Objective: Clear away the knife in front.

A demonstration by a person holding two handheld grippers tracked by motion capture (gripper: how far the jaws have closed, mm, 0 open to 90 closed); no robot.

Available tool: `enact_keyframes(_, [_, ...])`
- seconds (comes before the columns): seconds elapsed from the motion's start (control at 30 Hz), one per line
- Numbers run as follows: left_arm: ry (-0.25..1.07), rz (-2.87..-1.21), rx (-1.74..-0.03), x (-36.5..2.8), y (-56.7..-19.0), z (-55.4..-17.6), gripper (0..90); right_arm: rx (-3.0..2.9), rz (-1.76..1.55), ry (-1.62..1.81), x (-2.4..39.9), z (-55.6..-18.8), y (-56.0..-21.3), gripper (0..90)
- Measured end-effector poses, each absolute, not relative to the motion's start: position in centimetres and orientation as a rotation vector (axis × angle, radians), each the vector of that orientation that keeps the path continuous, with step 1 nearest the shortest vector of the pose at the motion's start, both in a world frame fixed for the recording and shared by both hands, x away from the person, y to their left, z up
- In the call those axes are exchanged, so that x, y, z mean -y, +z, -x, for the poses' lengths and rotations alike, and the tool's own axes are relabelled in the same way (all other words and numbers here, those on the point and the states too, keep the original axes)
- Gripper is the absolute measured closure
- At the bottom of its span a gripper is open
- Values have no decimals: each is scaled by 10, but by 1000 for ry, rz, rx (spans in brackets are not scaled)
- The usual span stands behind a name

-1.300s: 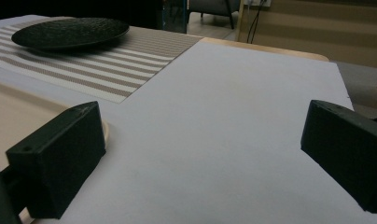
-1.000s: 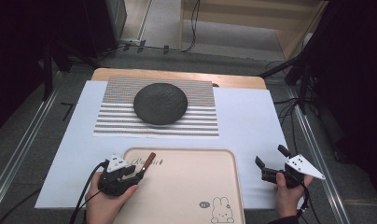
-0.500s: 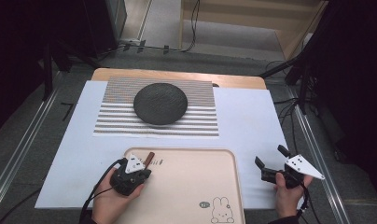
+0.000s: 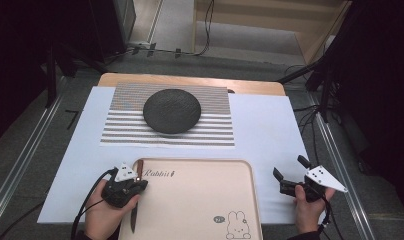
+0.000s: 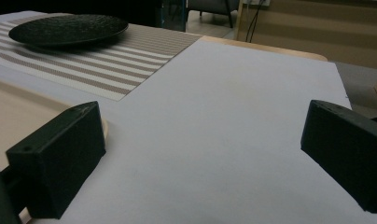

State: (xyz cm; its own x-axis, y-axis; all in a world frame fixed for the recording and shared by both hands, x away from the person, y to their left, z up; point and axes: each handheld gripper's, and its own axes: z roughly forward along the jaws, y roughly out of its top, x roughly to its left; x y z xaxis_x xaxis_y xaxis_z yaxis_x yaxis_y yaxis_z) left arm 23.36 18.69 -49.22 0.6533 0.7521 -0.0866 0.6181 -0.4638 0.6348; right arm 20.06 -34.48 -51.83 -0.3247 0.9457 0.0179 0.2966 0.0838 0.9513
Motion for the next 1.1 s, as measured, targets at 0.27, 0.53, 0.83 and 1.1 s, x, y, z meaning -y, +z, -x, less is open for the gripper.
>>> enact_keyframes(0.27, [248,-2193,-1051,-195,-493,-234,899,-1711,-1235,1256,344,-201,-518,0])
enact_keyframes(0.53, [281,-2055,-1014,-208,-486,-235,617,-1710,-1235,1256,344,-201,-518,0])
enact_keyframes(0.83, [356,-1904,-955,-228,-478,-237,287,-1709,-1236,1259,345,-201,-518,0])
enact_keyframes(1.1, [383,-1829,-937,-249,-474,-240,107,-1701,-1245,1272,346,-200,-518,0])
